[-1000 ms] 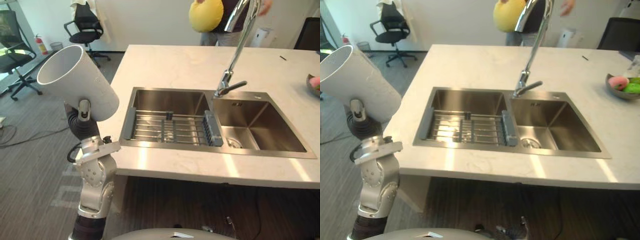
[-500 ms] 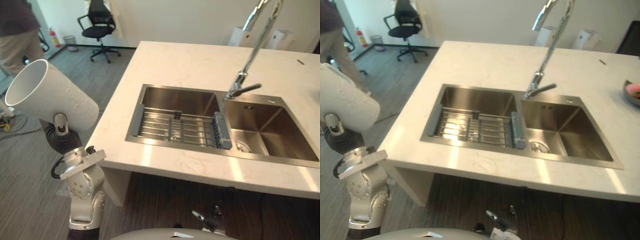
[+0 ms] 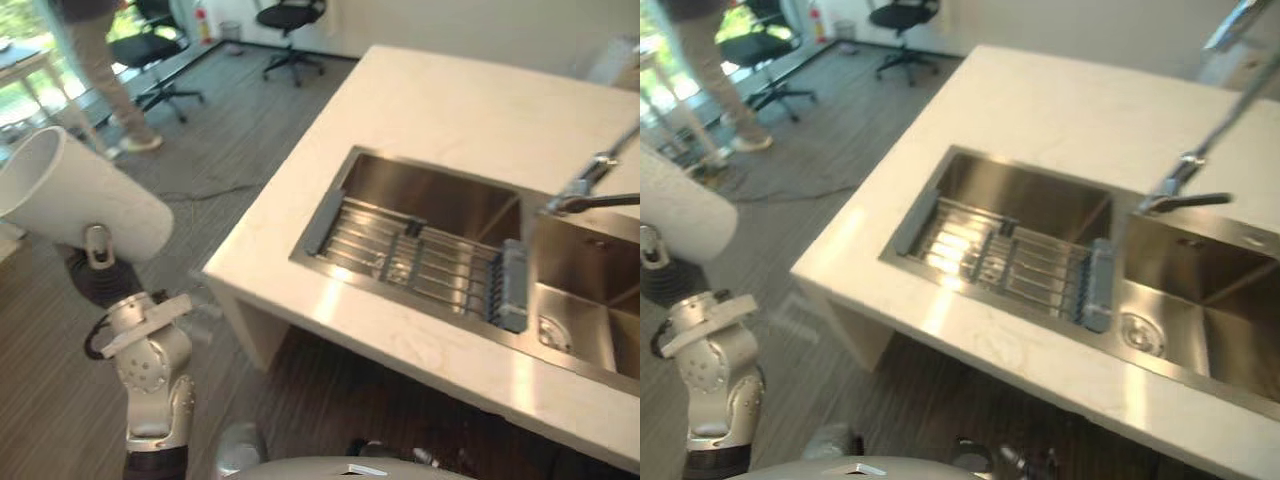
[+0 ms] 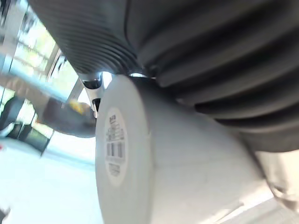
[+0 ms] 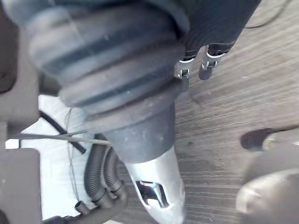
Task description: Walk over to the sink, pick up the cup, carry it to the dishwasher, place the cup inside the dishwasher, then close the dishwasher door
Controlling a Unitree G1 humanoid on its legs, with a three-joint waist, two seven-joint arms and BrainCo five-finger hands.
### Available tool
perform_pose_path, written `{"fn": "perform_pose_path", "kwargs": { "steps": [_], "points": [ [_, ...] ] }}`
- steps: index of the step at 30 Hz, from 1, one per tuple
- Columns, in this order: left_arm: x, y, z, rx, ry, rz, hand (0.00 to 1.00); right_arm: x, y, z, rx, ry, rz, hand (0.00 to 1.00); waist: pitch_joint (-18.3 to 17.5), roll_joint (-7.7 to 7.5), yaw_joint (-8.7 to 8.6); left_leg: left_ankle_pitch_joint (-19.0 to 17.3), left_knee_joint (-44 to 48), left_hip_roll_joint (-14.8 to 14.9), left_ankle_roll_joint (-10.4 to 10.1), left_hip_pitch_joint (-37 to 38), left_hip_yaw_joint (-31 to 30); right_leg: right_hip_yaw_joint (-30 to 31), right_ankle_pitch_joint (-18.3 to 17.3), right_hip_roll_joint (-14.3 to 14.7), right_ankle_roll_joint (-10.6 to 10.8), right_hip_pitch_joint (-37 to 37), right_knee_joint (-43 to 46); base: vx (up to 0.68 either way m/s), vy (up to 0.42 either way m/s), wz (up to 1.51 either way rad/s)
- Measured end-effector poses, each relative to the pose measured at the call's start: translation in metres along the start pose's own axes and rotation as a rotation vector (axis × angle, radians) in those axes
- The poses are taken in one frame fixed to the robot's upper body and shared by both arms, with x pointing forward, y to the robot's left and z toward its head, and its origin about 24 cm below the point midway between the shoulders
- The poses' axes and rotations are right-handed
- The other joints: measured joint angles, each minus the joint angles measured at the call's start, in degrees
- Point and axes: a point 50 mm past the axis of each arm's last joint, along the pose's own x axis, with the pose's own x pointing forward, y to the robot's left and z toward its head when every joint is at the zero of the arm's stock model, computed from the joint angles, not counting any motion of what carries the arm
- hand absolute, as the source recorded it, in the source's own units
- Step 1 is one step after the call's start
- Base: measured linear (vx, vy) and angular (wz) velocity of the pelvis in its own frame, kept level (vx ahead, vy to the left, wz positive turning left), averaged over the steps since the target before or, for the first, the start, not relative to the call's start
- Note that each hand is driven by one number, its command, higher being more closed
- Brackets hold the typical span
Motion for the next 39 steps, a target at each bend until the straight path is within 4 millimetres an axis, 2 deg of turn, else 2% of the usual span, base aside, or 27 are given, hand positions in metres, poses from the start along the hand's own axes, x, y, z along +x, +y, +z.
{"fn": "perform_pose_path", "kwargs": {
  "steps": [1,2,3,4,7,8,9,10,12,13,15,16,17,18,19,20,21,22,23,24,25,27,30,32,35,37,39],
  "points": [
    [0.0,0.003,0.001,0.01,-0.005,0.004,1.0,0.006,-0.002,0.01,0.031,-0.021,-0.027,0.0,0.5,-0.62,0.41,5.6,-9.4,-1.2,2.8,0.7,3.8,-4.3,-0.4,-2.4,-1.5,-1.7,-0.1,-0.18,-0.064,1.52],
    [0.001,0.002,0.004,0.003,-0.015,-0.004,1.0,0.007,-0.006,0.011,0.054,-0.021,-0.052,0.0,1.0,-1.04,0.52,4.0,-9.5,-0.9,6.3,1.0,8.8,-6.9,-0.2,-2.9,-2.0,-2.1,-0.4,-0.22,-0.108,1.75],
    [0.002,-0.002,0.011,-0.018,-0.05,-0.032,1.0,0.008,-0.011,0.012,0.08,-0.016,-0.093,0.0,1.3,-0.58,0.65,-2.8,-2.0,1.2,14.2,1.2,18.5,-11.7,-0.2,-3.9,-2.5,-2.0,-0.4,-0.14,-0.103,1.57],
    [0.002,-0.004,0.015,-0.03,-0.068,-0.049,1.0,0.008,-0.013,0.013,0.08,-0.016,-0.101,0.0,1.4,-0.71,0.65,-5.0,0.9,1.8,15.4,2.6,22.1,-13.7,-0.2,-4.6,-2.6,-1.3,-0.4,-0.13,-0.115,1.92],
    [0.0,-0.015,0.024,-0.076,-0.104,-0.154,1.0,0.002,-0.026,0.004,0.121,0.007,-0.146,0.0,0.4,-0.04,-1.01,-7.6,3.5,2.8,14.8,11.9,28.1,-26.4,-0.5,-8.0,-2.4,2.1,-0.5,-0.11,-0.027,2.36],
    [-0.003,-0.022,0.024,-0.111,-0.094,-0.195,1.0,-0.002,-0.033,-0.002,0.125,0.018,-0.166,0.0,-0.8,1.5,-1.41,-5.9,1.6,4.4,14.8,15.3,29.5,-32.6,-0.5,-8.9,-2.4,3.0,-0.3,-0.14,0.082,2.39],
    [-0.006,-0.025,0.022,-0.127,-0.08,-0.208,1.0,-0.004,-0.038,-0.004,0.123,0.026,-0.176,0.0,-1.8,2.42,-1.78,-1.3,-1.3,5.2,15.6,16.8,31.0,-35.9,-0.6,-9.3,-2.3,3.2,0.2,-0.12,0.127,2.42],
    [-0.008,-0.027,0.02,-0.138,-0.069,-0.215,1.0,-0.005,-0.039,-0.006,0.122,0.033,-0.18,0.0,-2.4,2.79,-1.96,-0.6,-4.1,4.8,14.9,17.4,31.6,-37.5,-0.6,-9.9,-2.2,3.1,0.7,-0.18,0.212,2.43],
    [-0.014,-0.034,0.013,-0.18,-0.005,-0.248,1.0,-0.011,-0.032,-0.021,0.137,0.079,-0.17,0.0,-3.5,0.95,-2.85,-1.2,-9.4,3.3,14.6,17.3,36.7,-42.0,1.0,-10.5,-3.0,6.3,-1.0,-0.22,0.265,2.37],
    [-0.016,-0.034,0.013,-0.185,0.004,-0.255,1.0,-0.014,-0.029,-0.026,0.145,0.096,-0.168,0.0,-4.1,0.66,-2.82,-1.2,-10.8,2.8,14.2,17.7,37.7,-44.7,1.7,-10.5,-2.4,8.1,-1.5,-0.15,0.203,1.76],
    [-0.021,-0.038,0.01,-0.239,0.042,-0.29,1.0,-0.02,-0.029,-0.038,0.185,0.141,-0.181,0.0,-6.9,-0.62,-2.94,-1.0,-18.2,0.4,10.1,19.0,38.5,-52.7,3.3,-11.3,-0.8,12.8,0.6,-0.11,0.248,2.02],
    [-0.022,-0.039,0.01,-0.244,0.045,-0.301,1.0,-0.02,-0.031,-0.037,0.187,0.143,-0.185,0.0,-7.4,-0.55,-2.74,-0.6,-20.2,-0.4,8.7,19.3,37.5,-53.6,3.3,-12.0,-0.7,13.1,2.1,-0.08,0.258,1.76],
    [-0.024,-0.041,0.009,-0.254,0.055,-0.309,1.0,-0.018,-0.035,-0.034,0.182,0.139,-0.188,0.0,-7.6,-0.2,-2.14,-0.1,-23.0,-1.5,7.4,19.9,35.6,-53.7,3.2,-14.6,-1.0,13.3,7.6,-0.01,0.21,1.01],
    [-0.025,-0.041,0.009,-0.258,0.054,-0.3,1.0,-0.012,-0.035,-0.023,0.175,0.113,-0.176,0.0,-6.8,1.98,-1.99,-0.2,-24.6,-1.1,7.2,20.2,33.7,-52.5,-1.7,-17.3,0.2,11.5,15.7,-0.04,0.184,0.72],
    [-0.022,-0.042,0.004,-0.26,0.052,-0.296,1.0,-0.004,-0.025,-0.01,0.173,0.076,-0.128,0.0,-6.1,3.4,-2.25,-0.2,-25.0,1.6,7.1,20.1,32.2,-45.8,-5.4,-12.4,2.1,6.8,12.7,-0.04,0.13,0.38],
    [-0.021,-0.045,0.001,-0.266,0.059,-0.302,1.0,-0.002,-0.02,-0.007,0.171,0.06,-0.11,0.0,-5.8,3.89,-2.59,-0.2,-25.0,2.8,7.0,20.0,31.5,-40.9,-5.6,-9.0,1.2,4.5,9.7,-0.06,-0.008,0.55],
    [-0.019,-0.057,-0.007,-0.287,0.078,-0.341,1.0,-0.005,-0.015,-0.01,0.179,0.057,-0.092,0.0,-5.4,3.09,-4.04,0.0,-24.5,3.4,6.7,19.0,28.8,-28.3,-4.4,-2.5,-0.1,1.0,2.7,-0.07,-0.123,1.32],
    [-0.023,-0.07,-0.017,-0.3,0.123,-0.399,1.0,-0.011,-0.014,-0.021,0.189,0.084,-0.096,0.0,-5.6,0.08,-6.11,-0.3,-24.4,1.7,6.4,18.1,24.2,-13.7,-1.5,0.0,-1.0,-1.1,-1.9,-0.06,-0.172,1.76],
    [-0.025,-0.078,-0.02,-0.311,0.137,-0.441,1.0,-0.017,-0.015,-0.031,0.195,0.111,-0.105,0.0,-5.5,-2.12,-6.97,-0.7,-24.5,-0.1,6.4,17.9,21.7,-6.1,2.6,0.5,-0.8,-1.4,-2.9,-0.03,-0.201,1.9],
    [-0.037,-0.083,-0.03,-0.31,0.2,-0.475,1.0,-0.026,-0.025,-0.045,0.184,0.167,-0.132,0.0,-5.7,-3.51,-6.87,-1.3,-25.5,-1.7,6.6,18.0,18.3,1.0,3.2,0.3,2.5,-1.1,-2.7,0.08,-0.062,1.2],
    [-0.049,-0.085,-0.037,-0.311,0.266,-0.47,1.0,-0.024,-0.032,-0.042,0.165,0.155,-0.139,0.0,-5.8,-0.52,-5.95,-1.9,-23.6,0.4,6.1,16.0,17.0,11.5,5.3,2.6,4.7,-1.1,-3.4,0.14,0.028,0.93],
    [-0.053,-0.089,-0.042,-0.305,0.297,-0.486,1.0,-0.027,-0.029,-0.045,0.168,0.159,-0.131,0.0,-6.1,0.01,-6.17,-0.8,-23.2,0.3,5.8,13.9,13.2,19.8,5.3,3.0,5.8,-0.3,-4.7,0.17,0.149,0.86],
    [-0.052,-0.084,-0.044,-0.269,0.302,-0.502,1.0,-0.022,-0.013,-0.039,0.154,0.134,-0.07,0.0,-5.9,-1.13,-5.32,1.5,-24.0,0.4,4.1,15.3,10.7,15.8,4.2,2.5,5.0,2.7,-6.1,0.05,-0.004,0.52],
    [-0.051,-0.083,-0.044,-0.243,0.3,-0.524,1.0,-0.018,-0.009,-0.028,0.147,0.082,-0.041,0.0,-6.2,-1.16,-4.94,2.2,-25.4,0.3,4.0,16.4,10.5,14.3,4.0,2.5,4.8,4.3,-6.7,-0.08,-0.037,0.21],
    [-0.052,-0.082,-0.045,-0.215,0.304,-0.554,1.0,-0.016,0.0,-0.024,0.133,0.054,0.004,0.0,-7.4,-3.23,-5.19,2.9,-27.1,-1.5,4.8,16.9,9.1,12.4,1.6,1.2,4.7,4.7,-6.5,-0.09,-0.026,0.21],
    [-0.052,-0.08,-0.047,-0.2,0.318,-0.553,1.0,-0.019,0.002,-0.03,0.134,0.08,0.01,0.0,-7.5,-4.13,-5.4,1.6,-25.6,-2.0,5.1,16.2,8.0,12.2,0.1,0.6,5.1,4.9,-5.7,-0.1,-0.031,0.25],
    [-0.053,-0.077,-0.046,-0.185,0.317,-0.54,1.0,-0.022,0.001,-0.036,0.107,0.105,0.029,0.0,-7.0,-3.51,-4.78,-4.5,-15.1,0.1,4.7,12.2,7.1,12.4,-2.7,1.1,4.6,5.0,-3.2,-0.1,-0.027,0.07]
  ]
}}
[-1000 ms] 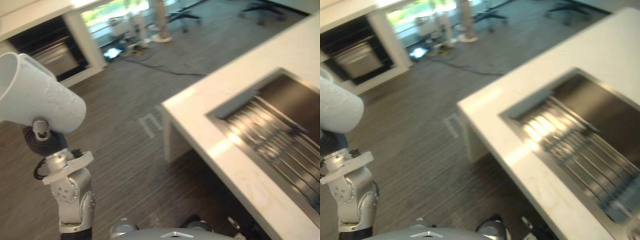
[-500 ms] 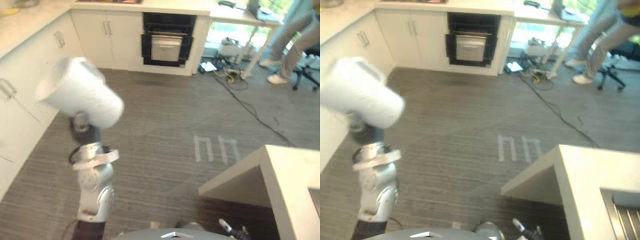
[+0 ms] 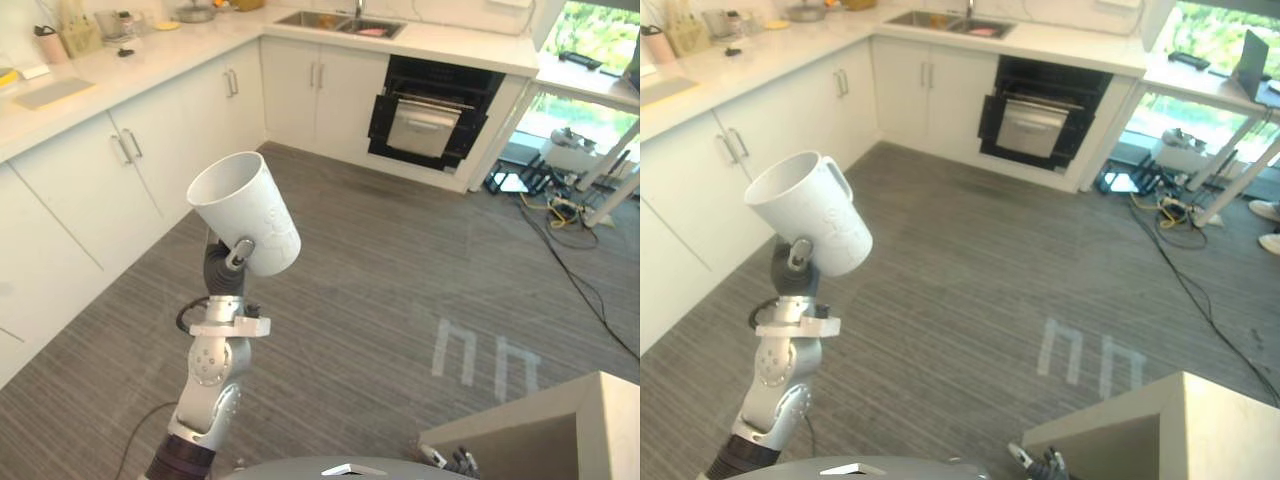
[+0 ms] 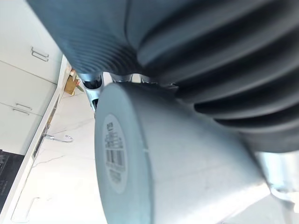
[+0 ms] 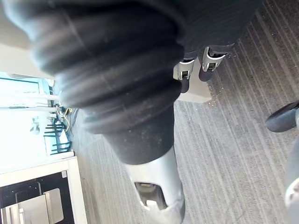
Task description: Walk over to the sink, pick up the cup, carry it to the dishwasher, place the cup inside the dishwasher, then close the dishwasher door
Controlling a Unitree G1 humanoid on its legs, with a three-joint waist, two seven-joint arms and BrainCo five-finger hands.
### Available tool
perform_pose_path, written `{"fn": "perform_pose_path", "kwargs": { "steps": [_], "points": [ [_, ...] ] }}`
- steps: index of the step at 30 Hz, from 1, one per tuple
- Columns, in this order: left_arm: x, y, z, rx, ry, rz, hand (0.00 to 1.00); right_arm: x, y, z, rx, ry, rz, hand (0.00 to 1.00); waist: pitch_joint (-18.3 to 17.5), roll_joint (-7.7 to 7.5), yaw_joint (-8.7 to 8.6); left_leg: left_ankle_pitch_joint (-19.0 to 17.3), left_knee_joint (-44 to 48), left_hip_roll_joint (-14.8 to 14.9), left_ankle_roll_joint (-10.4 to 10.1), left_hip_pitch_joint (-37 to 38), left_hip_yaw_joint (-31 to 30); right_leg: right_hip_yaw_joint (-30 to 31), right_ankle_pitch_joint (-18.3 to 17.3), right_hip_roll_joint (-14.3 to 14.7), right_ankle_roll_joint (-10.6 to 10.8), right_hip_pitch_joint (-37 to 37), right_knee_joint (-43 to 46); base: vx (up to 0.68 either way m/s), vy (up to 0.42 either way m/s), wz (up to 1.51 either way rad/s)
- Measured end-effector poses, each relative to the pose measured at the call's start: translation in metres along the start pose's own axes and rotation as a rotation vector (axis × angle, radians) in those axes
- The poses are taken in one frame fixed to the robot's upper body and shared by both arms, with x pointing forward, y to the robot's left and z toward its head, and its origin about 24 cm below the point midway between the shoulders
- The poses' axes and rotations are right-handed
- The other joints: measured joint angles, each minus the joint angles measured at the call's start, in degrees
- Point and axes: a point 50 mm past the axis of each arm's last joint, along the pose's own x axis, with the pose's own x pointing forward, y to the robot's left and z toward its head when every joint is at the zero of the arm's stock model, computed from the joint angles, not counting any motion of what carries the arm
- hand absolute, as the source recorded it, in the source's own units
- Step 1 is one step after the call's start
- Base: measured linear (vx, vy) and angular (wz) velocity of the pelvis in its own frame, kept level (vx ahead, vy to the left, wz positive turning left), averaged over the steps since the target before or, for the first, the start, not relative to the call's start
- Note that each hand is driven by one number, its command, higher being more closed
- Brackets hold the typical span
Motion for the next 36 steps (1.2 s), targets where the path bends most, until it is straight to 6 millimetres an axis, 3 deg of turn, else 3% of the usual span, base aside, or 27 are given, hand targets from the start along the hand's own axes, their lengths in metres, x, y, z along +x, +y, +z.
{"fn": "perform_pose_path", "kwargs": {
  "steps": [2,4,5,6,8,9,10,11,12,13,14,15,17,19,20,21,22,24,25,26,28,30,31,32,33,34,36],
  "points": [
    [-0.006,0.002,0.004,-0.003,-0.002,0.027,1.0,-0.002,-0.003,-0.005,-0.046,0.033,0.012,0.0,0.3,0.96,0.85,-3.0,8.8,2.6,0.0,-2.0,0.1,1.3,-1.3,1.4,-0.9,1.3,0.3,-0.06,-0.002,-0.02],
    [-0.006,0.0,0.005,-0.011,-0.01,0.017,1.0,-0.005,-0.007,-0.015,-0.061,0.097,0.006,0.0,1.2,1.76,-0.06,-1.6,24.7,5.8,2.1,-9.7,1.4,-0.8,-1.7,1.9,-1.3,3.8,0.2,-0.01,-0.011,0.61],
    [-0.006,0.0,0.005,-0.012,-0.012,0.014,1.0,-0.006,-0.008,-0.018,-0.059,0.112,0.003,0.0,1.4,1.62,-0.01,-0.9,26.5,5.9,2.3,-10.6,1.7,-1.1,-1.6,1.6,-1.4,4.4,0.1,0.01,0.005,0.68],
    [-0.005,0.0,0.006,-0.013,-0.018,0.012,1.0,-0.006,-0.011,-0.018,-0.059,0.119,-0.005,0.0,1.8,1.7,0.48,-2.6,27.6,5.6,2.1,-11.9,3.4,-1.7,-1.6,0.9,-1.5,5.2,-0.2,0.05,0.052,0.52],
    [-0.004,0.003,0.008,-0.007,-0.031,0.024,1.0,-0.001,-0.015,-0.008,-0.069,0.094,-0.007,0.0,2.4,2.18,0.51,-4.7,22.2,2.6,2.4,-13.0,5.5,-1.9,-1.9,-0.2,-1.1,6.1,-1.3,0.05,0.094,0.46],
    [-0.003,0.005,0.01,-0.003,-0.036,0.03,1.0,0.001,-0.015,-0.003,-0.063,0.078,0.001,0.0,2.4,2.18,0.62,-3.0,14.7,-0.5,2.7,-13.5,5.3,-1.7,-2.1,-1.1,-0.8,6.3,-2.1,0.06,0.158,0.27],
    [-0.003,0.007,0.015,0.0,-0.052,0.041,1.0,0.003,-0.019,0.002,-0.067,0.065,-0.006,0.0,2.6,2.25,0.95,1.7,7.9,-2.4,3.5,-13.6,4.0,-1.0,-2.5,-1.4,-0.2,6.9,-3.1,0.09,0.184,0.1],
    [-0.004,0.009,0.018,0.004,-0.062,0.052,1.0,0.004,-0.019,0.005,-0.069,0.057,-0.005,0.0,2.6,2.04,1.35,3.9,7.4,-3.1,3.5,-13.2,3.2,-0.1,-2.7,-1.6,0.2,7.1,-3.6,0.15,0.222,-0.19],
    [-0.003,0.011,0.021,0.002,-0.076,0.065,1.0,0.006,-0.016,0.008,-0.07,0.047,0.004,0.0,2.6,1.58,2.18,2.2,9.1,-4.2,3.6,-13.4,2.3,1.5,-3.4,-2.0,1.2,7.0,-4.2,0.22,0.185,-0.36],
    [-0.002,0.016,0.027,0.004,-0.102,0.093,1.0,0.01,-0.008,0.013,-0.092,0.035,0.038,0.0,3.8,2.06,3.02,-4.3,15.5,-4.3,3.7,-15.2,1.0,3.6,-4.5,-1.4,1.3,7.0,-1.2,0.3,0.206,-0.29],
    [-0.003,0.02,0.027,0.006,-0.104,0.107,1.0,0.01,-0.007,0.012,-0.102,0.042,0.048,0.0,4.1,1.79,3.12,-5.8,17.7,-4.4,4.9,-15.9,0.5,4.8,-4.6,-1.3,1.4,6.7,1.0,0.26,0.137,-0.17],
    [-0.006,0.026,0.027,0.008,-0.094,0.131,1.0,0.008,-0.005,0.006,-0.102,0.061,0.051,0.0,4.2,1.01,3.35,-8.4,20.6,-4.8,7.9,-15.9,0.5,5.6,-6.1,-2.0,3.3,6.4,3.3,0.21,0.14,-0.06],
    [-0.01,0.03,0.026,-0.01,-0.075,0.122,1.0,0.006,-0.001,-0.001,-0.109,0.085,0.059,0.0,3.1,-0.79,3.84,-9.7,19.3,-7.3,9.3,-13.8,1.0,7.6,-6.6,-3.9,3.9,5.7,6.3,0.27,0.203,-0.23],
    [-0.009,0.024,0.026,-0.039,-0.08,0.062,1.0,0.006,0.003,-0.001,-0.123,0.086,0.074,0.0,2.8,-0.9,3.99,-11.4,19.6,-7.9,11.9,-12.2,2.1,7.8,-8.4,-5.7,5.0,0.4,20.2,0.32,0.198,-0.29],
    [-0.009,0.019,0.025,-0.047,-0.074,0.017,1.0,0.004,0.003,-0.005,-0.119,0.095,0.075,0.0,2.4,-1.87,3.93,-13.0,20.1,-8.9,13.0,-11.0,3.6,8.5,-8.0,-8.0,5.7,-4.5,32.5,0.27,0.109,-0.21],
    [-0.01,0.015,0.024,-0.052,-0.064,-0.014,1.0,0.002,0.002,-0.009,-0.118,0.107,0.074,0.0,2.2,-2.79,3.91,-14.0,19.4,-10.4,12.5,-8.3,4.2,9.4,-5.6,-10.0,7.9,-7.0,38.4,0.35,0.111,-0.39],
    [-0.011,0.007,0.021,-0.07,-0.049,-0.045,1.0,0.0,0.001,-0.012,-0.125,0.111,0.085,0.0,2.1,-2.86,3.84,-14.8,15.9,-11.9,12.6,-3.8,4.7,9.3,0.5,-11.9,5.9,-10.1,46.9,0.32,0.09,-0.36],
    [-0.012,0.001,0.019,-0.067,-0.042,-0.069,1.0,-0.001,0.001,-0.01,-0.132,0.077,0.097,0.0,2.0,-1.79,2.38,-14.2,10.7,-12.3,12.5,1.5,3.4,8.3,-1.7,-9.8,2.6,-13.2,52.3,0.33,0.083,-0.19],
    [-0.01,-0.002,0.019,-0.064,-0.043,-0.093,1.0,-0.002,0.005,-0.008,-0.143,0.049,0.112,0.0,2.1,-0.55,1.03,-12.7,6.1,-12.2,12.4,5.4,0.8,6.4,-5.7,-6.0,1.7,-15.7,52.0,0.35,0.08,0.01],
    [-0.009,-0.003,0.019,-0.06,-0.044,-0.101,1.0,-0.003,0.005,-0.009,-0.144,0.045,0.115,0.0,2.1,-0.52,0.71,-12.3,5.2,-12.1,12.2,6.1,0.4,5.9,-6.5,-5.3,1.5,-16.5,51.4,0.31,0.055,0.21],
    [0.002,-0.011,0.019,-0.057,-0.067,-0.163,1.0,-0.009,0.01,-0.018,-0.13,0.044,0.124,0.0,1.8,-1.07,-1.4,-11.0,0.5,-11.2,10.2,9.3,0.2,4.1,-8.4,-1.8,-0.4,-23.1,39.4,0.32,-0.015,0.5],
    [0.006,-0.015,0.014,-0.065,-0.056,-0.178,1.0,-0.015,0.011,-0.028,-0.125,0.071,0.128,0.0,2.0,-0.85,-1.47,-12.1,0.5,-9.6,7.5,11.1,-0.1,5.5,-5.8,0.3,-1.3,-25.5,28.2,0.49,-0.118,0.43],
    [0.006,-0.015,0.013,-0.066,-0.048,-0.174,1.0,-0.018,0.016,-0.034,-0.142,0.092,0.154,0.0,1.9,-0.65,-1.75,-13.6,1.7,-8.2,4.5,12.5,-1.0,7.9,-1.4,2.7,-1.7,-25.2,20.6,0.63,-0.173,0.35],
    [0.006,-0.015,0.013,-0.065,-0.048,-0.172,1.0,-0.02,0.019,-0.038,-0.145,0.104,0.17,0.0,1.6,-1.2,-2.06,-14.2,2.6,-7.9,3.0,12.9,-1.5,9.0,2.1,3.4,-2.3,-24.8,17.0,0.58,-0.174,0.35],
    [0.006,-0.015,0.013,-0.066,-0.05,-0.167,1.0,-0.025,0.023,-0.046,-0.143,0.126,0.182,0.0,0.8,-3.01,-2.32,-14.8,3.7,-8.2,1.5,13.6,-2.2,10.4,10.2,2.9,-3.2,-24.4,13.8,0.5,-0.157,0.31],
    [0.004,-0.016,0.007,-0.089,-0.03,-0.124,1.0,-0.023,0.019,-0.042,-0.15,0.125,0.18,0.0,0.7,-0.79,-2.46,-15.2,4.8,-5.4,0.0,15.3,-2.9,8.9,10.0,4.5,-3.4,-23.7,17.4,0.48,-0.146,0.3],
    [0.003,-0.025,0.005,-0.123,-0.023,-0.141,1.0,-0.019,0.016,-0.034,-0.184,0.116,0.198,0.0,0.4,1.15,-2.28,-12.0,6.0,-3.3,0.2,15.4,-2.9,6.4,6.5,5.2,-4.0,-21.7,17.5,0.67,-0.226,0.5]
  ]
}}
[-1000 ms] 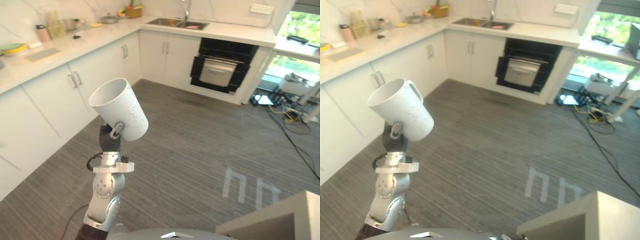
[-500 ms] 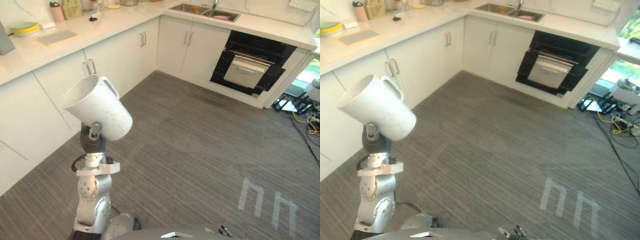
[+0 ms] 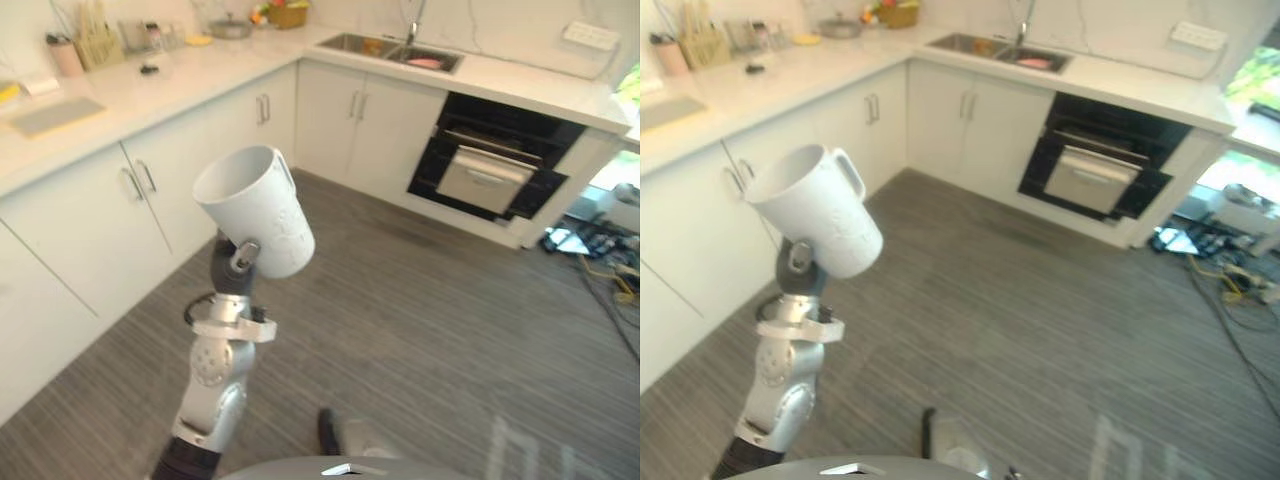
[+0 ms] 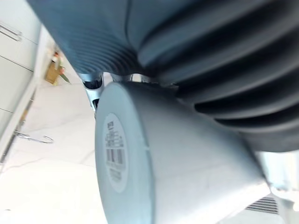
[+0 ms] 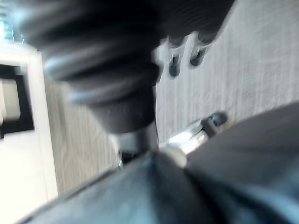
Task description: Walk over to the sink, pick up the cup, carry it to the dishwasher, place the cup inside the dishwasher, then close the dishwasher door
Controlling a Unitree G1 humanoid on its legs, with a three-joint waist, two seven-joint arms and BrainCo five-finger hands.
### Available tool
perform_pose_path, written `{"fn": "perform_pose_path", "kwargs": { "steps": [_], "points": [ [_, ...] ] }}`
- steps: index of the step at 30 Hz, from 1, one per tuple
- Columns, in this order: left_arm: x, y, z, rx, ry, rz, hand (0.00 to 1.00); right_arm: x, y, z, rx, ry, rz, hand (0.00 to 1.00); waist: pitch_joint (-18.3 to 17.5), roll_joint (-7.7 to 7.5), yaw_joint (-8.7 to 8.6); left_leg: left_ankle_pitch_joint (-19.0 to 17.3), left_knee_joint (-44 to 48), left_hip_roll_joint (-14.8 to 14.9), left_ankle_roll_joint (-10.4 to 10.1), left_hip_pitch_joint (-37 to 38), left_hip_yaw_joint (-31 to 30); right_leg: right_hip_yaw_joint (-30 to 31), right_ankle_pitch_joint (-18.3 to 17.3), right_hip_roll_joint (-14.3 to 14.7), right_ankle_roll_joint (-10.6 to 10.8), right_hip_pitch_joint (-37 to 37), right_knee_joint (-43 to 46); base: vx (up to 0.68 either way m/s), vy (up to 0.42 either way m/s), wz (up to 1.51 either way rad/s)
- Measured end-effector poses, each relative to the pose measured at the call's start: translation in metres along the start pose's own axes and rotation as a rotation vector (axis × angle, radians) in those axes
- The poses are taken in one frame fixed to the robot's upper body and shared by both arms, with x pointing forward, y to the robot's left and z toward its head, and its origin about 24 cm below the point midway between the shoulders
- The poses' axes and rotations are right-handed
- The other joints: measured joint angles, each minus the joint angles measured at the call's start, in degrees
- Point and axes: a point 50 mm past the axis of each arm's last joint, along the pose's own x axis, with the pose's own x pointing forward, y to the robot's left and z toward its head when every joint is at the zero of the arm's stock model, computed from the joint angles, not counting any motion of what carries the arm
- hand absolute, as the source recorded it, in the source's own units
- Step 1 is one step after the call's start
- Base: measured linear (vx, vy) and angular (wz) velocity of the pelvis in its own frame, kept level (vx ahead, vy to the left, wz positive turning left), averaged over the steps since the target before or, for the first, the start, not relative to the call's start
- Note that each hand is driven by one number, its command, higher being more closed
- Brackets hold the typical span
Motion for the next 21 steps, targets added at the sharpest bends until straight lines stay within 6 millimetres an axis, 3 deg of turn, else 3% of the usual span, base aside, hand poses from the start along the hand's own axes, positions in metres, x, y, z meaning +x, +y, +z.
{"fn": "perform_pose_path", "kwargs": {
  "steps": [2,3,4,5,7,8,9,10,11,13,14,21],
  "points": [
    [-0.001,-0.006,-0.003,-0.02,0.013,-0.021,1.0,0.0,0.0,0.0,0.001,0.014,0.011,0.0,0.2,-0.17,-0.01,5.2,7.4,1.3,1.2,-2.8,0.1,-2.4,-1.6,-0.6,-0.5,4.4,-2.9,0.46,-0.194,0.76],
    [-0.001,-0.008,-0.004,-0.037,0.019,-0.029,1.0,-0.001,0.0,0.0,0.012,0.008,0.013,0.0,0.7,-0.37,0.39,7.6,17.2,3.6,0.8,-6.6,0.4,-3.7,-1.7,-0.7,-0.6,9.7,-7.2,0.4,-0.172,0.6],
    [0.0,-0.011,-0.004,-0.061,0.013,-0.034,1.0,-0.002,-0.003,0.001,0.021,0.0,0.013,0.0,0.7,-0.69,1.87,4.5,23.4,5.7,0.9,-9.9,2.6,-4.5,-1.6,-0.6,-0.9,14.3,-11.3,0.44,-0.189,0.44],
    [0.0,-0.011,-0.004,-0.064,0.011,-0.034,1.0,-0.002,-0.005,0.002,0.017,0.0,0.012,0.0,0.5,-0.58,2.14,3.7,23.6,6.0,0.9,-10.3,3.1,-4.6,-1.6,-0.6,-0.9,15.0,-11.9,0.34,-0.119,0.08],
    [0.0,-0.013,-0.002,-0.068,-0.004,-0.04,1.0,-0.004,-0.011,-0.001,0.01,0.013,0.007,0.0,-0.2,0.03,3.51,1.3,17.1,5.8,1.9,-12.9,5.2,-4.5,-1.6,-0.6,-0.9,17.3,-14.5,0.21,-0.028,-0.12],
    [0.001,-0.013,0.001,-0.069,-0.022,-0.041,1.0,-0.004,-0.012,0.0,0.006,0.011,0.02,0.0,-0.4,0.35,3.37,2.5,7.9,4.9,2.9,-13.8,4.8,-4.0,-1.6,-0.3,-0.9,17.6,-15.6,0.22,0.042,-0.32],
    [0.001,-0.013,0.003,-0.069,-0.032,-0.035,1.0,-0.003,-0.013,0.002,0.001,0.001,0.027,0.0,-0.9,1.07,3.27,8.1,-0.2,4.6,3.3,-14.7,4.5,-3.1,-1.4,0.7,-0.6,17.4,-15.8,0.22,0.067,-0.39],
    [0.001,-0.012,0.003,-0.068,-0.032,-0.03,1.0,-0.003,-0.013,0.004,-0.001,-0.004,0.031,0.0,-1.1,1.35,3.25,9.6,-1.9,4.6,0.9,-15.0,3.8,-2.4,-1.4,1.3,-0.5,17.1,-15.8,0.18,0.084,-0.59],
    [-0.001,-0.009,0.002,-0.057,-0.02,-0.024,1.0,-0.003,-0.011,0.003,0.0,-0.003,0.034,0.0,-1.9,1.04,3.17,10.1,-3.5,4.3,-0.2,-13.9,3.6,-0.7,-1.3,1.4,-0.1,17.0,-15.7,0.14,0.079,-0.5],
    [-0.001,-0.009,0.002,-0.05,-0.019,-0.03,1.0,-0.002,-0.006,0.001,0.035,0.001,0.025,0.0,-2.2,-0.29,2.45,10.1,-5.3,3.5,-0.2,-13.4,4.1,0.0,-1.4,0.9,0.5,16.3,-15.7,0.08,0.056,-0.25],
    [-0.006,-0.013,-0.003,0.002,0.002,-0.075,1.0,-0.005,-0.006,-0.007,0.06,0.037,0.011,0.0,-3.5,-2.46,2.66,16.0,-16.0,-1.1,1.7,-10.8,5.6,2.7,4.3,-1.8,2.8,17.7,-24.3,0.0,0.0,0.0],
    [-0.005,-0.01,-0.002,0.008,-0.003,-0.067,1.0,-0.005,-0.006,-0.009,0.088,0.05,0.011,0.0,-3.5,-2.66,2.31,15.4,-16.5,-0.8,1.4,-10.3,7.7,4.4,4.2,-1.2,3.1,16.9,-24.7,-0.01,-0.002,-0.13]
  ]
}}
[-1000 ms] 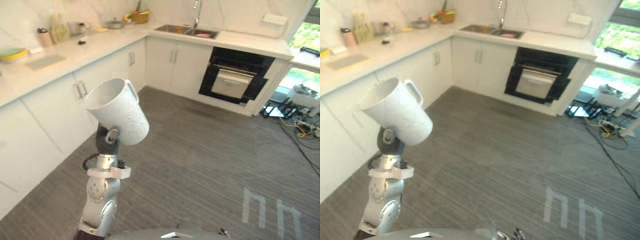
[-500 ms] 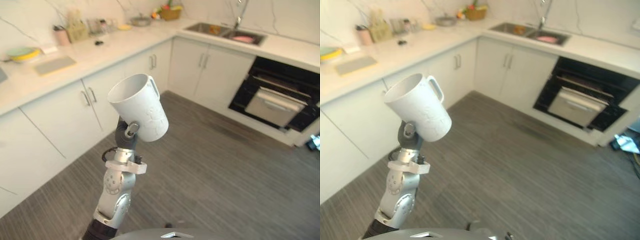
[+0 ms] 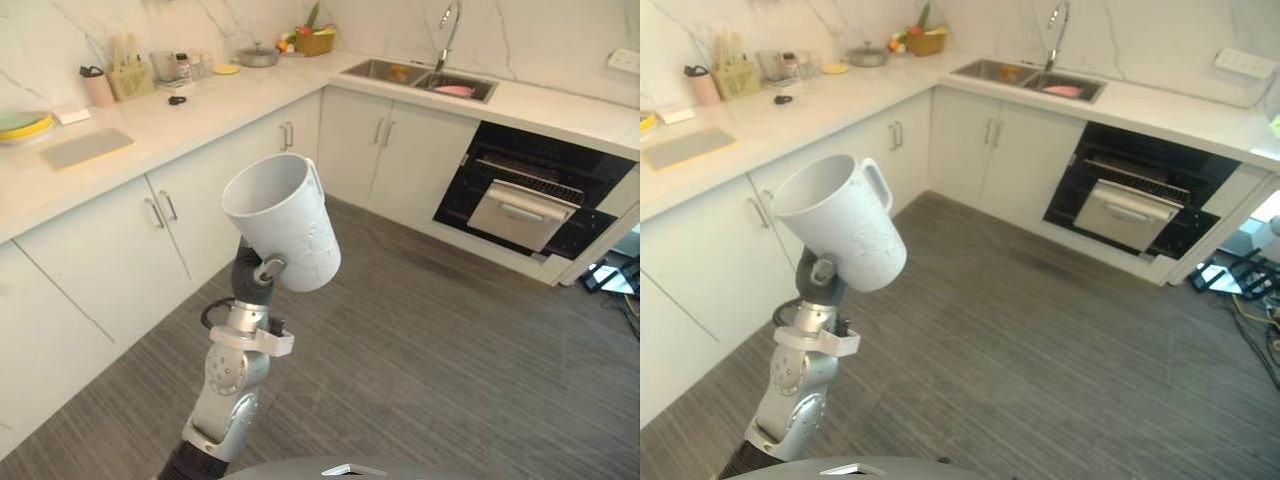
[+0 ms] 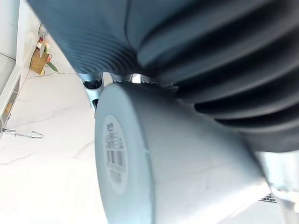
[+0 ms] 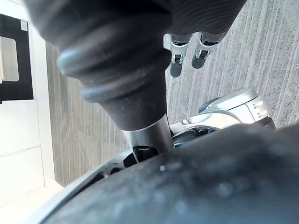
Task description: Walk over to the sink, pick up the cup, carry it to the dishwasher, place the cup inside the dishwasher, then close the dishwasher door
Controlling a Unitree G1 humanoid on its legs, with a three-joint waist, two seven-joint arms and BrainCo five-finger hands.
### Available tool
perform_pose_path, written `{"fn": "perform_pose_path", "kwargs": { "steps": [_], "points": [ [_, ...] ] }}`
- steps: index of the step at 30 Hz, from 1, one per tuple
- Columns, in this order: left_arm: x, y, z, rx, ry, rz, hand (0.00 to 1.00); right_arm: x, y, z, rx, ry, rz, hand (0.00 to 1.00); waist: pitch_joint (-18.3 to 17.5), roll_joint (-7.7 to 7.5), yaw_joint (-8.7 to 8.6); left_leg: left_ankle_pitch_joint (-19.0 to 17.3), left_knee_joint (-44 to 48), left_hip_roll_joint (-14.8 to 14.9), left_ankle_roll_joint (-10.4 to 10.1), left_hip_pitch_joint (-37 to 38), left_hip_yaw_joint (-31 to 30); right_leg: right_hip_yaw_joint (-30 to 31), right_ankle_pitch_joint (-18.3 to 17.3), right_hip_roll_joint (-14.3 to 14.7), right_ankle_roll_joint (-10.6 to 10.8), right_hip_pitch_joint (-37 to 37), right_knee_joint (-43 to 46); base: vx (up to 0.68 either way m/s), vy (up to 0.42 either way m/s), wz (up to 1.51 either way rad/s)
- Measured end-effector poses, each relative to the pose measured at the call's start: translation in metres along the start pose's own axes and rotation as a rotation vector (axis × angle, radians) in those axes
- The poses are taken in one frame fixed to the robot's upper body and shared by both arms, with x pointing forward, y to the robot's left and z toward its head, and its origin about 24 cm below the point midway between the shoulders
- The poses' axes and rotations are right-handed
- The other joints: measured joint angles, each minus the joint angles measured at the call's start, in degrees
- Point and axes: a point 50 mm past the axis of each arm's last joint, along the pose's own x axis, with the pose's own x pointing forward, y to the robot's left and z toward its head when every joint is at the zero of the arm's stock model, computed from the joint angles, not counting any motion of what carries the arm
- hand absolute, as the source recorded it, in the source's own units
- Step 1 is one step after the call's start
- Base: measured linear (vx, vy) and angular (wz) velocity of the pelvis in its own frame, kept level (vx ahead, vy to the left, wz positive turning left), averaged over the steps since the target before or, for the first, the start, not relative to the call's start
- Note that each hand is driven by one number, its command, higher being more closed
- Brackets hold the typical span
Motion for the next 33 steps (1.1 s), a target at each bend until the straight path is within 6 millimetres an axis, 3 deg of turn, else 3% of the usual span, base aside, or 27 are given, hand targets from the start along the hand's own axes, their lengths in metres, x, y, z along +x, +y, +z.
{"fn": "perform_pose_path", "kwargs": {
  "steps": [3,6,8,9,11,12,13,14,15,16,17,18,19,20,22,23,24,25,26,27,28,29,30,32,33],
  "points": [
    [0.001,0.003,0.001,0.007,-0.006,0.012,1.0,-0.001,0.004,-0.007,0.084,0.041,0.007,0.0,-0.1,-0.49,-1.37,-0.3,0.0,0.4,-0.1,0.0,0.3,-0.2,-0.7,0.2,-0.5,0.0,0.0,0.01,-0.01,-0.07],
    [0.002,0.011,0.005,0.019,-0.025,0.052,1.0,-0.002,0.004,-0.014,0.151,0.099,0.01,0.0,-0.2,-0.11,-0.99,-2.6,3.1,1.3,-0.6,-0.9,0.3,-1.5,-3.2,0.6,-0.6,-0.8,2.8,0.04,-0.03,-0.01],
    [-0.002,0.024,0.009,0.03,-0.038,0.126,1.0,-0.002,0.003,-0.018,0.212,0.14,0.018,0.0,0.7,0.89,-0.06,-7.5,13.6,4.8,-1.8,-3.2,0.4,-3.0,-10.2,1.5,-1.8,-2.4,11.3,0.12,-0.092,-0.06],
    [-0.003,0.029,0.009,0.034,-0.036,0.149,1.0,-0.002,0.004,-0.018,0.232,0.148,0.021,0.0,0.8,0.72,0.12,-9.4,18.6,6.0,-2.0,-4.7,0.2,-3.1,-11.8,1.7,-1.6,-2.6,12.7,0.12,-0.046,0.18],
    [-0.015,0.042,0.008,0.036,0.004,0.212,1.0,0.0,0.006,-0.018,0.26,0.184,0.032,0.0,1.4,-0.78,0.6,-9.6,38.5,8.8,1.4,-14.3,-1.2,-3.5,-14.9,1.1,-2.6,-1.9,15.1,0.09,-0.049,0.4],
    [-0.019,0.044,0.007,0.039,0.013,0.225,1.0,0.001,0.003,-0.015,0.256,0.179,0.031,0.0,1.5,-0.51,1.07,-11.3,39.0,8.5,1.4,-15.5,-1.6,-3.2,-15.0,0.9,-2.7,-1.4,15.1,0.15,-0.02,0.35],
    [-0.025,0.047,0.006,0.048,0.032,0.235,1.0,0.004,-0.001,-0.009,0.246,0.175,0.029,0.0,1.7,-0.63,1.43,-12.8,35.5,6.2,1.3,-17.1,-3.2,-3.1,-15.0,-0.2,-2.8,-0.7,14.6,0.17,0.105,0.33],
    [-0.03,0.049,0.007,0.059,0.046,0.235,1.0,0.007,-0.004,-0.005,0.24,0.184,0.031,0.0,2.4,0.11,1.59,-11.4,26.7,2.2,1.0,-17.5,-6.2,-2.6,-15.4,-1.6,-2.2,-0.3,14.0,0.14,0.106,0.3],
    [-0.034,0.052,0.008,0.068,0.048,0.245,1.0,0.007,-0.006,-0.004,0.242,0.187,0.027,0.0,2.7,0.66,1.88,-9.9,21.9,0.5,0.6,-17.3,-8.0,-1.8,-15.5,-2.0,-1.8,0.0,13.5,0.19,0.216,-0.01],
    [-0.042,0.058,0.01,0.088,0.056,0.278,1.0,0.008,-0.013,0.0,0.247,0.188,0.011,0.0,3.1,2.2,2.24,-4.8,14.9,-1.7,-1.1,-15.6,-11.8,0.8,-15.8,-1.9,-0.8,1.2,11.2,0.19,0.16,-0.41],
    [-0.05,0.064,0.012,0.103,0.066,0.322,1.0,0.007,-0.015,-0.002,0.26,0.195,0.003,0.0,2.8,3.27,2.58,-3.5,13.2,-2.3,-1.6,-14.1,-11.9,1.9,-16.5,-0.7,-0.1,2.8,10.1,0.34,0.181,-0.57],
    [-0.056,0.073,0.016,0.137,0.066,0.362,1.0,0.007,-0.016,-0.001,0.284,0.179,0.005,0.0,4.1,4.51,2.71,-6.1,19.1,-0.6,-3.2,-14.9,-11.8,0.7,-16.9,0.6,-0.2,2.9,16.2,0.33,0.045,-0.6],
    [-0.059,0.077,0.019,0.154,0.065,0.376,1.0,0.006,-0.016,-0.004,0.297,0.182,0.003,0.0,4.5,3.91,3.0,-7.8,22.4,-0.3,-3.6,-15.0,-11.2,1.0,-16.3,1.1,-0.8,3.7,18.0,0.34,0.015,-0.74],
    [-0.064,0.081,0.02,0.174,0.072,0.391,1.0,0.003,-0.017,-0.01,0.307,0.196,-0.013,0.0,4.5,2.91,3.91,-11.4,28.2,0.1,-2.2,-14.8,-10.1,1.9,-18.6,0.4,-1.1,6.1,17.3,0.36,0.055,-0.79],
    [-0.064,0.082,0.02,0.157,0.071,0.374,1.0,0.0,-0.017,-0.018,0.319,0.212,-0.032,0.0,3.1,2.3,4.02,-12.7,28.7,-1.1,0.5,-13.7,-10.6,3.6,-19.0,0.0,-1.1,5.6,18.8,0.3,0.1,-0.68],
    [-0.06,0.081,0.021,0.144,0.058,0.337,1.0,-0.001,-0.017,-0.02,0.341,0.2,-0.047,0.0,1.3,2.12,4.09,-13.6,24.7,-2.1,3.1,-12.5,-10.4,3.7,-20.2,-0.4,0.8,2.2,24.1,0.2,0.086,-0.57],
    [-0.052,0.08,0.022,0.144,0.038,0.29,1.0,0.001,-0.011,-0.02,0.399,0.178,-0.055,0.0,1.6,0.56,3.96,-14.3,24.1,-3.6,4.4,-11.7,-8.0,2.9,-21.8,-2.8,3.6,-3.4,35.9,0.19,0.076,-0.55],
    [-0.048,0.08,0.024,0.148,0.032,0.267,1.0,0.001,-0.01,-0.02,0.433,0.167,-0.065,0.0,2.4,-0.3,3.69,-15.3,24.2,-4.7,4.9,-10.1,-7.2,2.8,-21.5,-4.3,5.9,-5.7,41.8,0.2,0.067,-0.42],
    [-0.042,0.075,0.022,0.128,0.025,0.235,1.0,0.0,-0.011,-0.021,0.515,0.136,-0.096,0.0,3.4,-1.25,2.85,-17.1,24.0,-6.5,5.1,-6.8,-6.9,1.7,-18.9,-7.2,10.8,-8.0,51.8,0.24,0.093,-0.37],
    [-0.038,0.065,0.02,0.096,0.035,0.191,1.0,-0.001,-0.014,-0.019,0.608,0.075,-0.136,0.0,3.8,-1.35,2.64,-18.7,22.7,-7.6,5.4,-2.8,-5.8,2.6,-11.0,-8.4,10.4,-11.9,60.7,0.27,0.114,-0.36],
    [-0.037,0.058,0.018,0.077,0.041,0.161,1.0,-0.002,-0.018,-0.017,0.645,0.041,-0.159,0.0,3.8,-0.79,2.51,-19.1,21.3,-7.8,5.6,-0.6,-5.9,3.2,-5.9,-8.1,9.5,-13.1,63.8,0.29,0.137,-0.26],
    [-0.031,0.043,0.017,0.047,0.041,0.095,1.0,-0.003,-0.023,-0.012,0.702,-0.02,-0.183,0.0,3.6,0.47,1.29,-19.2,18.9,-7.8,6.5,2.6,-6.3,3.2,0.0,-7.6,8.5,-15.9,70.0,0.27,0.102,-0.07],
    [-0.028,0.038,0.017,0.044,0.036,0.064,1.0,-0.002,-0.023,-0.009,0.731,-0.051,-0.186,0.0,3.6,0.41,0.68,-19.3,18.0,-7.8,6.7,3.8,-6.5,2.7,-1.1,-7.4,8.0,-17.8,73.6,0.34,0.069,0.17],
    [-0.016,0.026,0.015,0.019,0.011,0.002,1.0,0.0,-0.023,0.004,0.766,-0.146,-0.192,0.0,3.7,1.01,-0.84,-18.9,14.4,-7.0,6.1,7.9,-8.1,-4.9,-8.2,-7.4,2.4,-25.1,79.4,0.48,-0.005,0.38],
    [-0.014,0.025,0.015,0.016,0.004,-0.002,1.0,0.002,-0.022,0.008,0.76,-0.165,-0.188,0.0,4.0,1.45,-1.12,-18.8,13.2,-6.4,5.8,9.1,-8.5,-7.2,-10.0,-7.4,1.0,-26.6,78.8,0.44,-0.018,0.42]
  ]
}}
